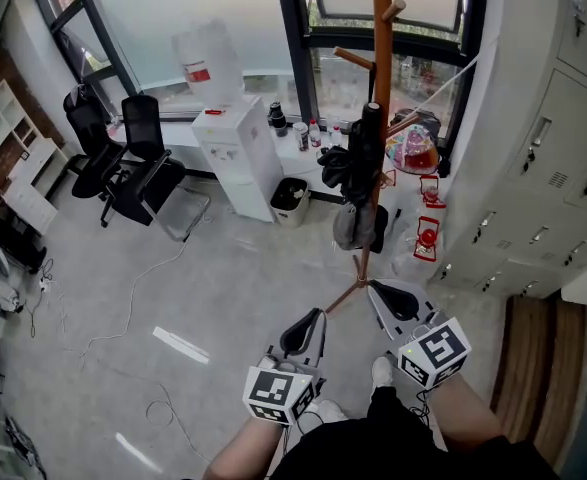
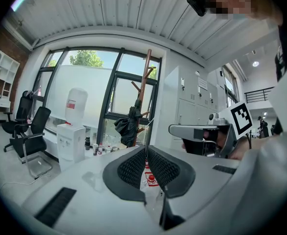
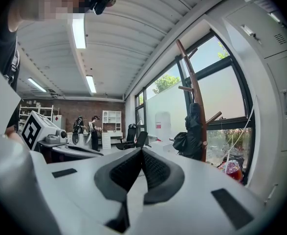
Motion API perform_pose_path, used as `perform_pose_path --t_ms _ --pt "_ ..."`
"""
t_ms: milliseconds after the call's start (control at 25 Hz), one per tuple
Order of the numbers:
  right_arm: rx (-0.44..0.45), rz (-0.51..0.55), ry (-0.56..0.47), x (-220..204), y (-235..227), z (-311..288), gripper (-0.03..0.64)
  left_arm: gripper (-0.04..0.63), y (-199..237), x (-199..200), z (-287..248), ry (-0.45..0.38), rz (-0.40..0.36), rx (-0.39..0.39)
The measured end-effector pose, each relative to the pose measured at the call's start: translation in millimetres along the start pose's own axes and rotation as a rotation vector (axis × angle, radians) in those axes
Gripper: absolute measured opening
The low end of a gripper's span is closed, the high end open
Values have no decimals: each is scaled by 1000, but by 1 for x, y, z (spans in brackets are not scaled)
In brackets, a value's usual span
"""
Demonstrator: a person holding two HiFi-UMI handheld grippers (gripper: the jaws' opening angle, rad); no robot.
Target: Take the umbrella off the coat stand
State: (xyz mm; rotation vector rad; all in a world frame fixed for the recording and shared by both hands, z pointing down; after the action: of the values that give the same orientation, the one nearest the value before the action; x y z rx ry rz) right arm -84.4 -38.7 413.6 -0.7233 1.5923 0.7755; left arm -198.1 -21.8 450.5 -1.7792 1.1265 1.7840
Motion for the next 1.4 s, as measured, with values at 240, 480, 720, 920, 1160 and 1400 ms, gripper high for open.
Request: perform_pose_path --t_ms 240,480,720,920,1160,1400 --pt "22 5 -5 1 -36 -8 54 28 -4 10 -35 -6 -5 18" --pt "42 0 -14 -1 -76 -14 54 28 -11 16 -74 -4 -11 41" --pt "58 -4 -21 -3 -113 -18 54 28 -19 23 -110 -10 -32 57" --pt "77 -7 -29 -5 -141 -25 54 28 -21 27 -137 -11 -45 75" --pt "104 -7 -36 -6 -169 -33 54 28 -22 35 -164 -30 -43 107" --pt "134 -5 -43 -7 -192 -37 54 28 -25 42 -187 -49 -46 147"
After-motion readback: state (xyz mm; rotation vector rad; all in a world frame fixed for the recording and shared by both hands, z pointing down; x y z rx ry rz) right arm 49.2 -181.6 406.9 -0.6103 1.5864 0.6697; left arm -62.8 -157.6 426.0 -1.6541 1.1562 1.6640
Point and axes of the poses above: the fingertips, and each gripper's own axes: z backward along the fingers, y to its left, x out of its top, the point moved 2 cm from there along z, backward along the fingers, and after that the axes turned 6 degrees about z, right-handed, at the moved point
